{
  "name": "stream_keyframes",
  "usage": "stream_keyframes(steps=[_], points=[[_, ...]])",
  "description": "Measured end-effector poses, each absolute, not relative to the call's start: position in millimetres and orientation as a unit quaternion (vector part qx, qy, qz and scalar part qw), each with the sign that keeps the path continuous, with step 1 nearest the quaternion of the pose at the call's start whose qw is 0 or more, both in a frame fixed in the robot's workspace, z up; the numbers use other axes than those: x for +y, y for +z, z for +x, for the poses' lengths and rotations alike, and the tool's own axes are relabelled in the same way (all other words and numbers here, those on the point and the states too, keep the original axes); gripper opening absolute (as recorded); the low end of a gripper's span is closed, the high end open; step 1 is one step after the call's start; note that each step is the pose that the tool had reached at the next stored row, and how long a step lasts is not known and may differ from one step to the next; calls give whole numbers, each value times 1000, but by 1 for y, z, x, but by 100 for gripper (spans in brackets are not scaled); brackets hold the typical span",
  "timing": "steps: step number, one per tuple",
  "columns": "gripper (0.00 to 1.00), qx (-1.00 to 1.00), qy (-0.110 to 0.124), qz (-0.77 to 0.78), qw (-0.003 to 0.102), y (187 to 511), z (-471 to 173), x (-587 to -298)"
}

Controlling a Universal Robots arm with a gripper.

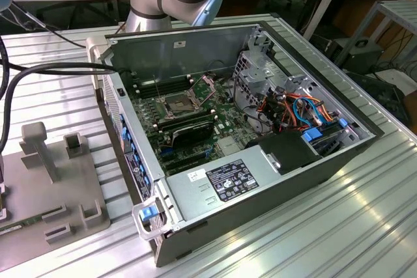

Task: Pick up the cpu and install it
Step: 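Pick up the cpu and move it towards the insertion slot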

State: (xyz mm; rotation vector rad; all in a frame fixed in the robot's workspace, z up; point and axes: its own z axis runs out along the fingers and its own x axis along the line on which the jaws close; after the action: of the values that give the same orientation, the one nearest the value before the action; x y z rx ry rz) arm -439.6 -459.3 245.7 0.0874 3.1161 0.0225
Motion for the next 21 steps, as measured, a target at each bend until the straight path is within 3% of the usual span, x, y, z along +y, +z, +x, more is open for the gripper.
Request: stream_keyframes(steps=[21], points=[[60, 1000, 6, 28, 12, 236, -440, -459]])
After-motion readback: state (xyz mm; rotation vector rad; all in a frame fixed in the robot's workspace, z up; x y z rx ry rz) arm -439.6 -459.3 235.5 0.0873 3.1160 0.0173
